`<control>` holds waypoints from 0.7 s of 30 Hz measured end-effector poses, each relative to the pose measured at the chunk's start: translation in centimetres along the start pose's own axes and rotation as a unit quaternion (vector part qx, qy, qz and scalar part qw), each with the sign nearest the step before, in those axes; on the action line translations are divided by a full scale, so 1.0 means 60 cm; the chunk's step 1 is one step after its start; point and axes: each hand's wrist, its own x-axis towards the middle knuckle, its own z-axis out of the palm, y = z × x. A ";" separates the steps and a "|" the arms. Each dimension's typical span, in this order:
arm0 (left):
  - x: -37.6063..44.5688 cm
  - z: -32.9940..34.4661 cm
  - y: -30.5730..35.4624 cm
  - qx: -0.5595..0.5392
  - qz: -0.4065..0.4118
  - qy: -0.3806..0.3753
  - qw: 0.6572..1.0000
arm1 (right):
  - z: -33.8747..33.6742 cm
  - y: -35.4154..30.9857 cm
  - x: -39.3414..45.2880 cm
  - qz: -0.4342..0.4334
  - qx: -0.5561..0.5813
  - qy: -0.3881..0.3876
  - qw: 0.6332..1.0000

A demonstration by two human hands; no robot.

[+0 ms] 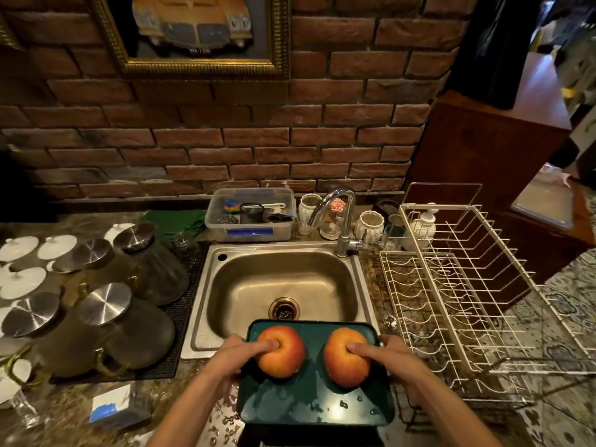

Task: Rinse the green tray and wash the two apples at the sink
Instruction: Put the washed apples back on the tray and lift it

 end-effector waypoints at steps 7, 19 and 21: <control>-0.025 -0.050 0.089 -0.014 0.055 0.024 0.998 | -0.008 -0.092 -0.033 -0.018 0.012 0.021 1.000; -0.079 -0.064 0.268 -0.120 0.134 0.017 0.984 | -0.104 -0.263 -0.067 -0.099 -0.005 0.035 0.994; -0.082 -0.055 0.296 -0.128 0.143 0.018 0.981 | -0.127 -0.283 -0.068 -0.110 -0.010 0.039 0.993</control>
